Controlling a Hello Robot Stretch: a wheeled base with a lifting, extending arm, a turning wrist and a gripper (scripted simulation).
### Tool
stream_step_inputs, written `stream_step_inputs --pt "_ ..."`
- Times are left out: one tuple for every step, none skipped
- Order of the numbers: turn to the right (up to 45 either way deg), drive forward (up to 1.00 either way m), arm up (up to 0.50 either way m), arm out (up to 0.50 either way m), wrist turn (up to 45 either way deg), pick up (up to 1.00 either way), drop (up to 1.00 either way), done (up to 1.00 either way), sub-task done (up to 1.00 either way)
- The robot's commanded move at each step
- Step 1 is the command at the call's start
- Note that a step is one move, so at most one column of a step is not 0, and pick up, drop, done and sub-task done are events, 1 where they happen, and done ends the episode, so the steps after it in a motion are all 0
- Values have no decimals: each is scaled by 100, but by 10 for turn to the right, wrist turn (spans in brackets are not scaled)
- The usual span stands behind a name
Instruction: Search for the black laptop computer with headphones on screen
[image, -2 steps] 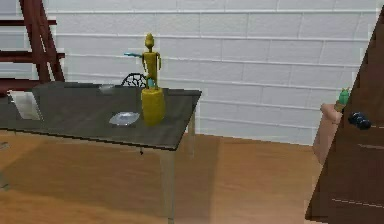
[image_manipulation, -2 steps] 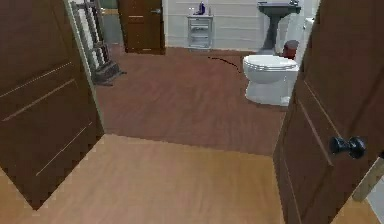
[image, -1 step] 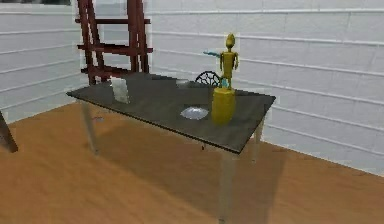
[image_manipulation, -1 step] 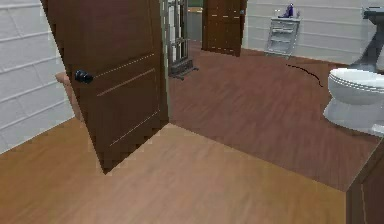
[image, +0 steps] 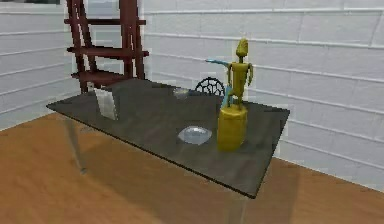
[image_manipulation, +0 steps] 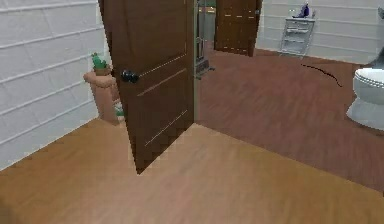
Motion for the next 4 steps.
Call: stream_step_inputs --pt "-450 0 0 0 0 0 0 0 0" --pt "-120 0 0 0 0 0 0 0 0" --pt "0 100 0 0 0 0 0 0 0" --pt "0 100 0 0 0 0 0 0 0"
